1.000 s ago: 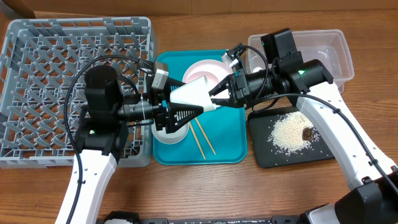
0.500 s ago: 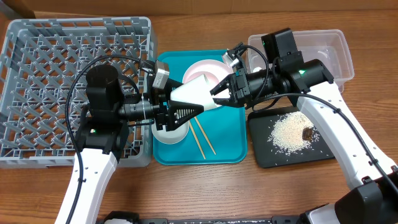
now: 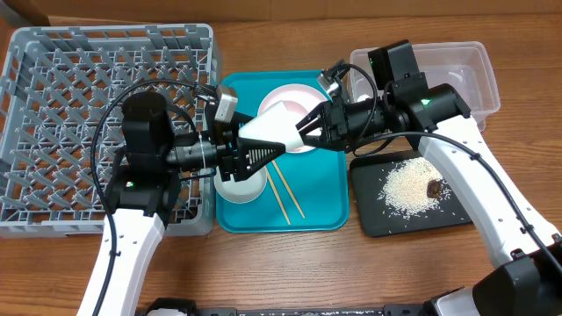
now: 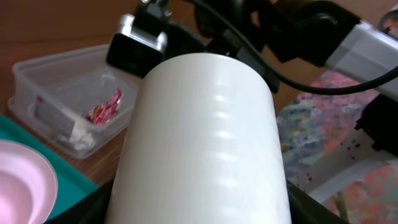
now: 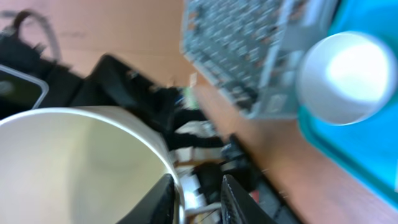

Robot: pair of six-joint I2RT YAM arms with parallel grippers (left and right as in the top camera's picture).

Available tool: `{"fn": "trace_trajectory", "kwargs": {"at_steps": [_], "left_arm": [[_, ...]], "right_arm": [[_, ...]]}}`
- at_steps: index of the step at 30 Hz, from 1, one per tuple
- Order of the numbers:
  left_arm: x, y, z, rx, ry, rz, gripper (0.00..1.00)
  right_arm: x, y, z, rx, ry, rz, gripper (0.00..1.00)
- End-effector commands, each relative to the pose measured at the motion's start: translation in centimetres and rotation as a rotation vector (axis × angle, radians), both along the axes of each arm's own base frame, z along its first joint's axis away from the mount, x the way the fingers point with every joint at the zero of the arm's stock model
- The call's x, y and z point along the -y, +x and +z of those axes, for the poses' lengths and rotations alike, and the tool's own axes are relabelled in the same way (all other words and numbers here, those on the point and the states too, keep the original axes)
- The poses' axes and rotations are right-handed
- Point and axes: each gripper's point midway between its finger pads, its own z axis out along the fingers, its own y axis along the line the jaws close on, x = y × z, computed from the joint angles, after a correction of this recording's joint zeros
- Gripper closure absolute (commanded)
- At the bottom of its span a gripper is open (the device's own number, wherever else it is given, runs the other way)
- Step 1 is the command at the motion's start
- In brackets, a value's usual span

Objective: Sort waste into correct bins and load items into the dishwasher
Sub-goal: 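Grasp the white cup with the left gripper from the right gripper, then place the white cup into the dish rack with the left gripper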

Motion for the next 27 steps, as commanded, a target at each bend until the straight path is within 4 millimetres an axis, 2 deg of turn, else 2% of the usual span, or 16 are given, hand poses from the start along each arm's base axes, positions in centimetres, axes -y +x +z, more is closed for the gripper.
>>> {"fn": "trace_trajectory", "kwargs": {"at_steps": [1, 5, 8, 10, 12, 16, 17, 18, 23, 27], "left_arm": [[-1.3, 1.5, -0.5, 0.022, 0.044, 0.077, 0.54], [-3.5, 2.6, -2.5, -0.038, 0.109, 0.186, 0.58], [-5.9, 3.6, -4.5, -0.106, 0.183, 0.312, 0.64], [-8.1, 4.2, -6.2, -0.175, 0.255, 0.429, 0.79], [-10.7, 4.5, -7.9, -0.240, 0.341, 0.555, 0.95], [-15.2, 3.8, -9.5, -0.336, 0.491, 0.751, 0.96], [-17.0, 3.3, -9.6, -0.372, 0.553, 0.825, 0.96], [-17.6, 3.1, -9.6, -0.385, 0.573, 0.849, 0.96], [-23.1, 0.5, -8.5, -0.497, 0.735, 1.050, 0.96], [-26.1, -0.9, -8.4, -0.557, 0.783, 1.159, 0.96]], "right_arm": [[1.8, 3.0, -2.2, 0.079, -0.166, -0.142, 0.72], [4.3, 5.3, -3.6, 0.111, -0.274, -0.255, 0.69], [6.4, 6.4, -4.3, 0.118, -0.328, -0.314, 0.69], [8.1, 6.7, -4.7, 0.124, -0.364, -0.335, 0.70], [10.1, 6.6, -5.3, 0.118, -0.425, -0.361, 0.77], [14.3, 5.9, -6.4, 0.114, -0.577, -0.411, 0.78], [16.3, 5.5, -6.7, 0.106, -0.651, -0.446, 0.78], [16.9, 5.4, -6.7, 0.107, -0.671, -0.455, 0.78], [23.7, 3.3, -6.5, 0.058, -0.862, -0.579, 0.78], [26.3, 1.8, -5.9, 0.030, -0.886, -0.620, 0.78]]}}
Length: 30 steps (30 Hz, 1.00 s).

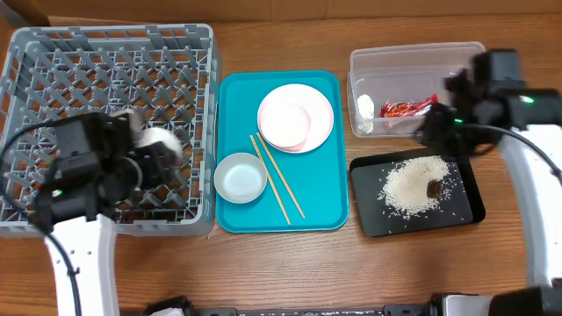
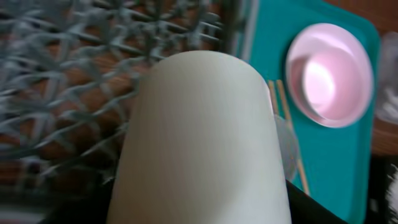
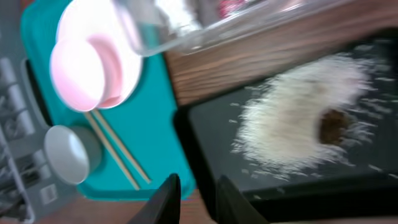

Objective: Sort waste into correct bins and load items into the dishwasher
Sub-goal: 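Place the white cup into the dish rack with the left gripper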

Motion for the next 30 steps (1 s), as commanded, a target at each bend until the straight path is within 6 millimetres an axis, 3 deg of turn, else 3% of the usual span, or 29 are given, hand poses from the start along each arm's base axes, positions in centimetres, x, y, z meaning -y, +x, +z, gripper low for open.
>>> {"fn": "trace_trajectory", "kwargs": {"at_steps": [1, 7, 12, 19, 21, 22, 25, 27, 28, 30], "left_arm": [[-4.0, -1.0, 0.9, -0.014, 0.128, 0.126, 0.96], [-6.4, -0.5, -0.6, -0.058, 0.126, 0.192, 0.96], [-7.7, 0.0, -3.5, -0.167, 0.147, 0.212, 0.93], [-8.2, 0.9, -8.2, -0.309, 0.107, 0.198, 0.88], [-8.3, 1.2, -9.2, -0.335, 0.099, 0.195, 0.73], [-8.3, 1.3, -9.7, -0.345, 0.095, 0.194, 0.61], [-8.4, 1.6, -10.3, -0.354, 0.092, 0.193, 0.50], [-8.5, 1.9, -10.4, -0.345, 0.091, 0.193, 0.14], [-8.5, 2.2, -10.3, -0.333, 0.090, 0.190, 0.04], [-8.5, 2.6, -9.9, -0.316, 0.089, 0.187, 0.00]], "right_arm": [[2.9, -0.8, 1.3, 0.042, -0.089, -0.024, 0.78], [3.9, -1.1, 1.2, 0.030, -0.088, -0.056, 0.82], [3.8, -1.1, 1.2, 0.029, -0.087, -0.055, 0.82], [3.8, -1.2, 1.2, 0.027, -0.087, -0.055, 0.82], [3.8, -1.2, 1.2, 0.026, -0.087, -0.055, 0.82], [3.8, -1.3, 1.2, 0.024, -0.087, -0.055, 0.82], [3.8, -1.4, 1.2, 0.020, -0.086, -0.054, 0.82], [3.8, -1.4, 1.1, 0.016, -0.086, -0.054, 0.82], [3.8, -1.4, 1.1, 0.016, -0.086, -0.054, 0.82], [3.8, -1.4, 1.1, 0.016, -0.086, -0.054, 0.82]]}}
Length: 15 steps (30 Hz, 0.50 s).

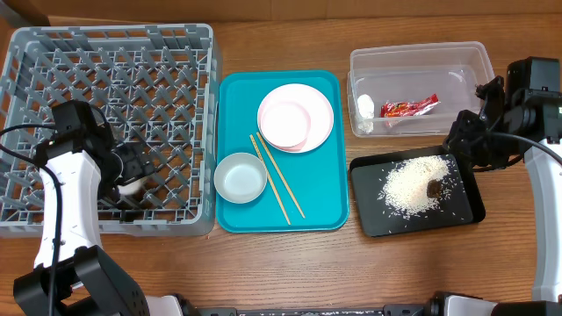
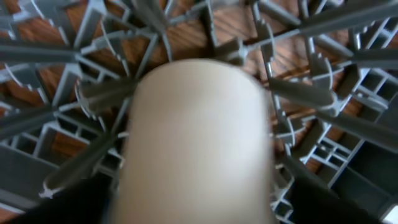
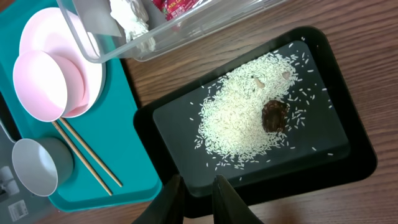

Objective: Sort waste into correct bins and load items into the dishwasher
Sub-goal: 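Place the white cup into the dish rack with the left gripper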

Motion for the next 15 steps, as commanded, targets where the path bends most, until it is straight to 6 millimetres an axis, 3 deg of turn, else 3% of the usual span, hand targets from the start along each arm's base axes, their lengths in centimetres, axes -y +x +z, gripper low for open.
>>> {"fn": "trace_trajectory", "kwargs": {"at_steps": [1, 8, 11, 15], "left_arm": [[-0.4, 1.2, 1.3, 0.046, 0.010, -0.007, 0.00], [1.3, 3.1, 5.8, 0.147, -0.069, -0.051, 0.00], [3.9, 4.0, 7.9, 0.214, -0.117, -0.124, 0.00], [8.7, 4.3, 9.3, 0.245, -0.133, -0.272, 0.00]], "right_arm": [[0.1, 0.1, 0.6, 0.022, -0.010, 0.002, 0.82], [0.1, 0.0, 0.6, 0.020, -0.010, 0.002, 0.81], [0.1, 0.0, 0.6, 0.019, -0.010, 0.002, 0.81], [0.1, 0.0, 0.6, 0.019, -0.010, 0.002, 0.81]]}}
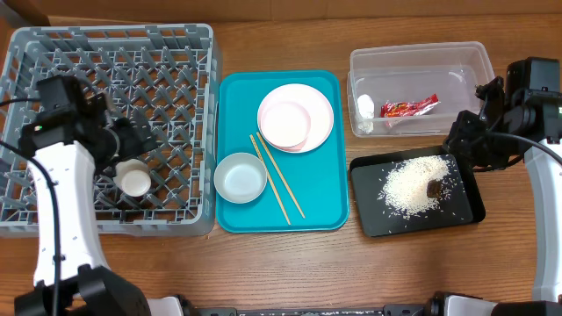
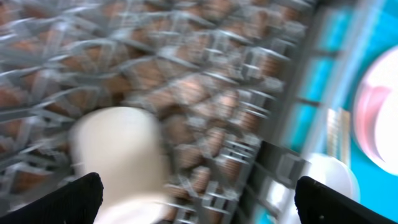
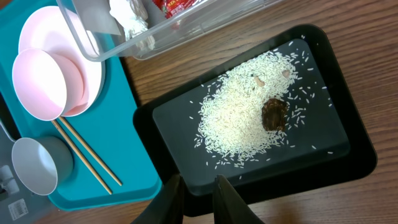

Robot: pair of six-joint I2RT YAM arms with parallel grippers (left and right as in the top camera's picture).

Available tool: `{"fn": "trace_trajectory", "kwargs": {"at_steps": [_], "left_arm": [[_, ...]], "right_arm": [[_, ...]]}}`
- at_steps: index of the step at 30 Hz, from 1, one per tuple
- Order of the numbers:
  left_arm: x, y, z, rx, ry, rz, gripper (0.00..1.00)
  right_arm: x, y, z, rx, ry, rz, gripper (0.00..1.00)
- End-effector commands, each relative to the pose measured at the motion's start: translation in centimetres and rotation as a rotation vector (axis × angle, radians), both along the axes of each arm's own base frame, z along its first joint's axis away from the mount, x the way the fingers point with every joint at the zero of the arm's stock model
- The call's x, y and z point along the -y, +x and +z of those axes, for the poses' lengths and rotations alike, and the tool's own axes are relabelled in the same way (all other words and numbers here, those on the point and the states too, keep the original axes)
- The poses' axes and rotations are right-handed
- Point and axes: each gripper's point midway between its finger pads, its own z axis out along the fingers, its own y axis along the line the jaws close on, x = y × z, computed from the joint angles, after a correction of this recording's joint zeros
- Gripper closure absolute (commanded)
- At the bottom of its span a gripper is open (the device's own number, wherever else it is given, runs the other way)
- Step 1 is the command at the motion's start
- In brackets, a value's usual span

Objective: Sort waste into correct bins and load items into the dishwasher
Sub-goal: 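Place the white cup into the dish rack with the left gripper, then reach the left gripper to the white bowl on the teal tray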

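Note:
A white cup (image 1: 134, 181) stands in the grey dish rack (image 1: 53, 44) near its front edge, mouth up, and shows blurred in the left wrist view (image 2: 118, 155). My left gripper (image 1: 139, 140) hovers open just behind and above it, holding nothing. The teal tray (image 1: 325, 206) carries a pink bowl on a pink plate (image 1: 296, 117), a small grey bowl (image 1: 241, 177) and chopsticks (image 1: 279, 189). My right gripper (image 3: 196, 199) hangs shut and empty over the near left corner of the black tray (image 3: 348, 155) of rice.
A clear bin (image 1: 420, 88) at the back right holds a red wrapper (image 1: 408, 107) and a crumpled tissue (image 1: 365, 106). A brown lump (image 3: 274, 115) lies in the rice. Bare wooden table runs along the front.
My left gripper was shut on the cup low in the rack. Now it is open and drawn back, and the cup stands alone in the rack. The right arm has not moved.
Both grippers held the white cup over the teal tray. Then my left gripper alone had it over the rack, and the right arm was back by the black tray. The cup then sat low in the rack, and now it is let go.

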Motion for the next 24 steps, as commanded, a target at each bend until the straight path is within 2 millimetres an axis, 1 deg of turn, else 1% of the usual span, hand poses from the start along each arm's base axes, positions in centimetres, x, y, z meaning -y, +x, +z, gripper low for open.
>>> {"fn": "trace_trajectory", "kwargs": {"at_steps": [1, 4, 10, 13, 18, 20, 21, 23, 24], "left_arm": [[6.0, 0.5, 2.7, 0.078, -0.036, -0.193, 0.00], [10.3, -0.3, 2.0, 0.033, -0.039, -0.317, 0.00], [16.8, -2.1, -1.1, -0.072, -0.021, -0.522, 0.00], [19.4, -2.9, -2.9, -0.122, -0.020, -0.605, 0.00], [22.5, -4.4, -6.6, -0.231, 0.007, -0.710, 0.02], [23.1, -4.8, -8.1, -0.281, 0.020, -0.735, 0.03], [23.2, -5.0, -9.0, -0.308, 0.039, -0.744, 0.06], [23.1, -5.2, -10.6, -0.357, 0.078, -0.754, 0.14], [23.0, -5.4, -11.4, -0.383, 0.097, -0.757, 0.20]], "right_arm": [[0.2, 0.1, 0.6, 0.024, -0.011, 0.001, 0.81], [0.2, 0.1, 0.6, 0.024, -0.011, 0.002, 0.81], [0.2, 0.2, 0.6, 0.025, -0.011, 0.002, 0.81], [0.2, 0.2, 0.6, 0.025, -0.011, 0.001, 0.81], [0.2, 0.1, 0.6, 0.024, -0.011, 0.002, 0.81], [0.2, 0.1, 0.6, 0.024, -0.011, 0.002, 0.81], [0.2, 0.1, 0.6, 0.024, -0.010, 0.002, 0.81], [0.2, 0.1, 0.6, 0.024, -0.011, 0.002, 0.81], [0.2, 0.1, 0.6, 0.024, -0.011, 0.001, 0.81]]}}
